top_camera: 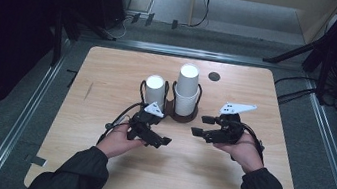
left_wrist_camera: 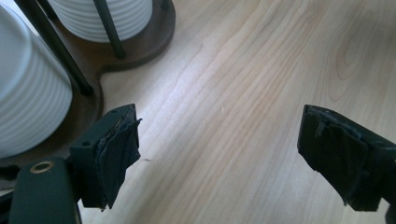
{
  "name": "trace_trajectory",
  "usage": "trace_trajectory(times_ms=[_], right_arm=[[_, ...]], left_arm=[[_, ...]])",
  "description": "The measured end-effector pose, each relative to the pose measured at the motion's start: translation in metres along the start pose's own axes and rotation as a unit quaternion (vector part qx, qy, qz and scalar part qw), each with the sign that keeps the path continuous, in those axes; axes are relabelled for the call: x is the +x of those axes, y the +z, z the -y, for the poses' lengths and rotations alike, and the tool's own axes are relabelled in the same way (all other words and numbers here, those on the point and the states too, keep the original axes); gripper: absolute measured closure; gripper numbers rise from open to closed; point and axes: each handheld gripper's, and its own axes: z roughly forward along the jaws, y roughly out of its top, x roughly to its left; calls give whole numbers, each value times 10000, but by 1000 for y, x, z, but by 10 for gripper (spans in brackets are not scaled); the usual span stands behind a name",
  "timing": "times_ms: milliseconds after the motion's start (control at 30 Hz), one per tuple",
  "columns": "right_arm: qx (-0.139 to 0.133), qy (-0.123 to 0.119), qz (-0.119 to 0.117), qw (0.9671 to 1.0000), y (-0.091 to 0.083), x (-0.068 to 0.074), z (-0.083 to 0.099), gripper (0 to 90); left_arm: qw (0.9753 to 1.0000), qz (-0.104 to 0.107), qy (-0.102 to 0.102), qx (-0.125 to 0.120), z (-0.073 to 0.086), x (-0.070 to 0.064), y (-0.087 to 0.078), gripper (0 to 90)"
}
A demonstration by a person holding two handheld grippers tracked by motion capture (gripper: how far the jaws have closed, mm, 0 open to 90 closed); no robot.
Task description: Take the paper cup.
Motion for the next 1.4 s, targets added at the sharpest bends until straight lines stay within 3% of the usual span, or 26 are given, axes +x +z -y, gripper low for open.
trace_trajectory(times_ms=[67, 100, 167, 300, 400, 633, 833, 967, 1067, 1300, 1333, 1400], right_arm=[[-63, -147, 67, 9998, -2, 2, 0, 365], [-78, -189, 42, 9998, -3, 4, 1, 383], [-55, -350, 50, 9994, -4, 6, 2, 416], [113, -442, -19, 9990, -5, 6, 3, 424], [120, -715, -53, 9974, -7, 8, 3, 448], [261, -657, 8, 9975, -11, 7, 0, 458], [366, -655, -156, 9971, -13, 5, 0, 480], [492, -826, -191, 9952, -12, 8, 2, 493], [409, -733, -220, 9962, -12, 10, 1, 494], [399, -625, -200, 9970, -14, 7, 1, 483], [516, -736, -208, 9957, -15, 6, 0, 479], [529, -735, -189, 9957, -15, 5, -1, 470]], left_arm=[[9986, 532, -65, -23, 1, 3, -3, 109], [9975, 702, -17, -52, 1, 4, -5, 99], [9986, 507, 109, -115, 1, 2, -8, 131], [9985, 508, 142, -126, 1, 3, -9, 141], [9985, 471, 155, -222, 1, 3, -12, 147], [9985, 404, 160, -339, 0, 5, -19, 153], [9987, 378, 148, -313, 1, 7, -21, 159], [9986, 391, 154, -317, 1, 7, -23, 159], [9987, 349, 115, -360, 1, 8, -24, 159], [9985, 417, 111, -340, 1, 8, -27, 160], [9984, 437, 103, -335, 1, 8, -28, 160], [9983, 465, 89, -326, 0, 8, -28, 159]])
